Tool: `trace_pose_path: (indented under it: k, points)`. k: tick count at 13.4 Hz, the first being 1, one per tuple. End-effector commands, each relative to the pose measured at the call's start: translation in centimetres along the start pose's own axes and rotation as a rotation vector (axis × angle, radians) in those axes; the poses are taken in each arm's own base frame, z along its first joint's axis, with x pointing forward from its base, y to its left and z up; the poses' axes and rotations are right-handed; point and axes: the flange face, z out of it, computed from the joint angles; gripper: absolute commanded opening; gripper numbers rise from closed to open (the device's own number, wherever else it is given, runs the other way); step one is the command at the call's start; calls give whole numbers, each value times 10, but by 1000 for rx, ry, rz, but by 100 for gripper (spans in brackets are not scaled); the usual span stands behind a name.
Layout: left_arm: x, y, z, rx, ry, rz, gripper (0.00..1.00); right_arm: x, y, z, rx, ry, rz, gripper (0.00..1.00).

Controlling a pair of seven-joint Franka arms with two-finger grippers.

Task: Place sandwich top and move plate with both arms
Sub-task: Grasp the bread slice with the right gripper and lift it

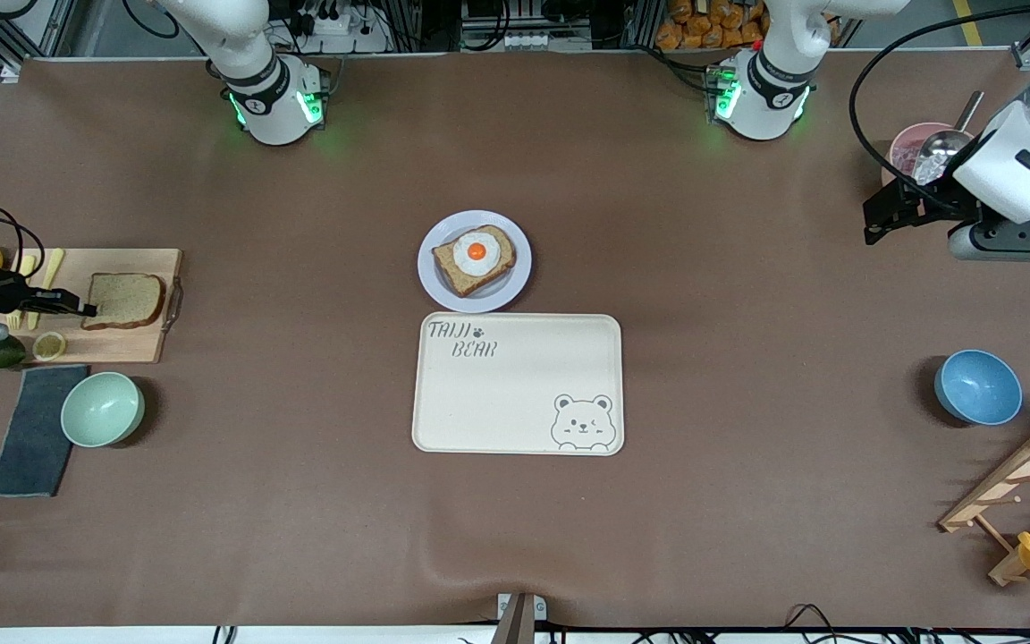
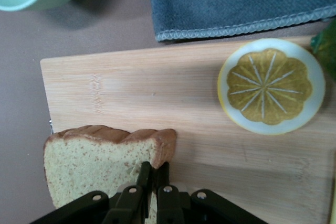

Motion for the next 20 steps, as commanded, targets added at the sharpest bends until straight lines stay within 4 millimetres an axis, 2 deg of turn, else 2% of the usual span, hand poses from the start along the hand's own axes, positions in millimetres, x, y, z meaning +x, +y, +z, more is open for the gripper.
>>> trace_pose_path:
  k: [1, 4, 9, 12, 13, 15, 16, 19, 20]
  points:
    - [-3, -1, -7, -13, 4, -15, 100, 6, -8, -2, 29, 13, -21, 0]
    - [-2, 0, -5, -14, -1, -15, 100, 15, -26, -13, 143, -3, -13, 0]
    - [-3, -2, -6, -15, -1, -15, 100, 32, -69, -31, 163, -35, 16, 0]
    - [-2, -2, -7, -15, 2, -16, 100, 44, -116, -39, 235, -73, 66, 0]
    - [-2, -1, -7, -15, 2, -15, 100, 51, -135, -38, 262, -83, 65, 0]
    - [-1, -1, -6, -15, 4, -15, 100, 57, -154, -31, 272, -97, 71, 0]
    - [-1, 0, -6, -13, 4, -13, 100, 62, -170, -30, 281, -101, 64, 0]
    - [-1, -1, -5, -13, 3, -15, 100, 72, -227, -31, 265, -131, 94, 0]
    - [-1, -2, -5, -11, 3, -16, 100, 78, -253, -26, 257, -144, 89, 0]
